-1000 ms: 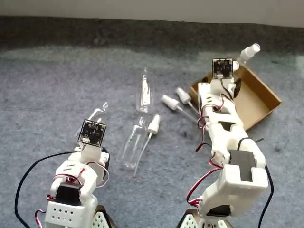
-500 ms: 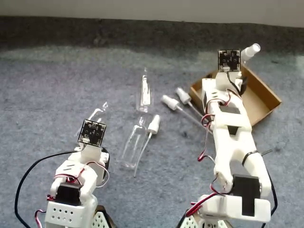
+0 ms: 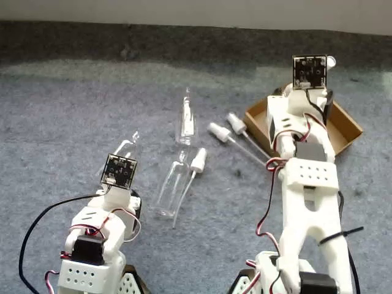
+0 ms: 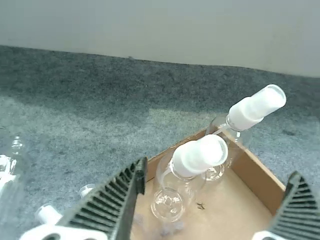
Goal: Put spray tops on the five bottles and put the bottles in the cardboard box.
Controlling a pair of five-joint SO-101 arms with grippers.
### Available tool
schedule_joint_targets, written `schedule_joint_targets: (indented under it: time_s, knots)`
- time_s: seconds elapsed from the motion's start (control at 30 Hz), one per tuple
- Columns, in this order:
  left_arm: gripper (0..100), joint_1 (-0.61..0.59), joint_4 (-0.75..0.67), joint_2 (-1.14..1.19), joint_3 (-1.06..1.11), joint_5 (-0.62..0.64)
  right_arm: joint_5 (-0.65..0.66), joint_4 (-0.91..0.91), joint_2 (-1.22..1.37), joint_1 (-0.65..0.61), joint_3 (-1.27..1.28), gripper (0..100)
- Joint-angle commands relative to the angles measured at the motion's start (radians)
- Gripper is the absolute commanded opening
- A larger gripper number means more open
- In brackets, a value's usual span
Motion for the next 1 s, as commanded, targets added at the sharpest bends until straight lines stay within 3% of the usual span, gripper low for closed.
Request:
schedule_joint_targets:
  time_s: [0.0,0.27,0.53,0.97]
  knots:
    - [0,0.008,-0.015,-0.01,0.022,-0.005,-0.008,0.12,-0.189,-0.036,-0.015,37.6]
    - [0,-0.077,-0.018,-0.012,-0.013,-0.006,-0.008,0.303,-0.572,-0.188,0.09,34.4]
    - [0,-0.12,-0.02,-0.012,-0.027,-0.005,-0.003,0.305,-0.868,-0.265,0.282,0.9]
    - [0,-0.12,-0.02,-0.012,-0.027,-0.005,-0.008,0.438,-1.061,-0.332,0.601,1.9]
